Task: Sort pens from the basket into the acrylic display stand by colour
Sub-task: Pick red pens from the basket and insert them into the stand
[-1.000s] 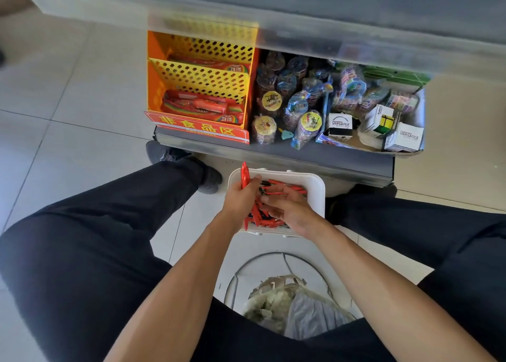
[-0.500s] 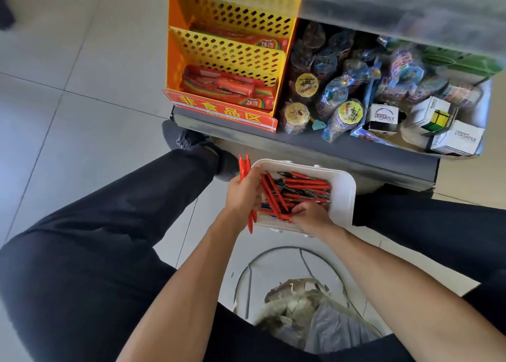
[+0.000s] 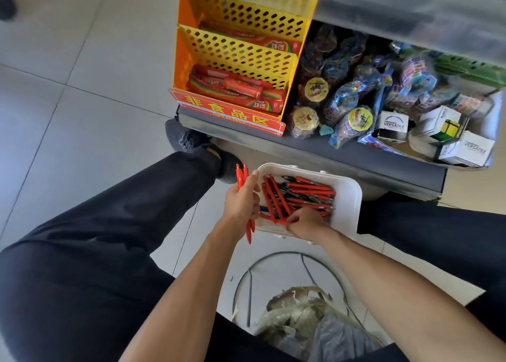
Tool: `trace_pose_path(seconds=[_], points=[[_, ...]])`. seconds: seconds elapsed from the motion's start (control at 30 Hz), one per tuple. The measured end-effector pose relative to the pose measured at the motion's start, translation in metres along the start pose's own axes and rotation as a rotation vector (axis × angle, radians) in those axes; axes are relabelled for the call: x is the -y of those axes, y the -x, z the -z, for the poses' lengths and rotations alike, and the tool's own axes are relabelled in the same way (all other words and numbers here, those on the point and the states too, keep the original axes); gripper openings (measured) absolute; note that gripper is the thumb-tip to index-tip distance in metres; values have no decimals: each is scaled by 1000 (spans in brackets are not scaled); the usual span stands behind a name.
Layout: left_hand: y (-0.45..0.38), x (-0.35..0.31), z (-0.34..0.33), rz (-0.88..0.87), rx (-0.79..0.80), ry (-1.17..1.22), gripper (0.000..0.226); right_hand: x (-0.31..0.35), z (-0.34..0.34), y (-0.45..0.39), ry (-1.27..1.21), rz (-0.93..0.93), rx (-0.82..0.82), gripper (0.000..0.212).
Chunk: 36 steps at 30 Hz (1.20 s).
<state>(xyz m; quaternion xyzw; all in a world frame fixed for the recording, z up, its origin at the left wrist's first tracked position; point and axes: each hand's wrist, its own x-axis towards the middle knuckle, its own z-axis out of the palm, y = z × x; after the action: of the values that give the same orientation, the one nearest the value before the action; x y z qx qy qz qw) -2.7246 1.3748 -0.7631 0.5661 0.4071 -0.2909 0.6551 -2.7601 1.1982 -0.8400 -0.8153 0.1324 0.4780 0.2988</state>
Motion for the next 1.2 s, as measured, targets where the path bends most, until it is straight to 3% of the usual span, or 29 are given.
trace_pose_path(seconds=[0.27,0.4,0.5,0.57,0.67,0.8,0.97,1.2], points=[[0,0,-7,-70,-43,-28,24,-19,23,29,-279,16,-8,4],[1,2,-11,-72,-99,-64,38,-24,27,46,-530,38,-112,16],[5,1,-17,-87,-145,-95,44,-22,28,56,-831,53,-158,12],[9,1,-20,-103,-148,-108,47,-17,29,59,-906,114,-163,10],[17,1,-24,-131,-110,-121,51,-7,29,66,-936,234,-135,16],[33,-3,-31,-159,-64,-129,43,8,21,76,-904,370,30,35],[36,-5,-31,-156,-45,-63,33,19,7,80,-783,387,122,7],[19,1,-23,-148,-89,-64,27,33,4,71,-704,385,145,8]])
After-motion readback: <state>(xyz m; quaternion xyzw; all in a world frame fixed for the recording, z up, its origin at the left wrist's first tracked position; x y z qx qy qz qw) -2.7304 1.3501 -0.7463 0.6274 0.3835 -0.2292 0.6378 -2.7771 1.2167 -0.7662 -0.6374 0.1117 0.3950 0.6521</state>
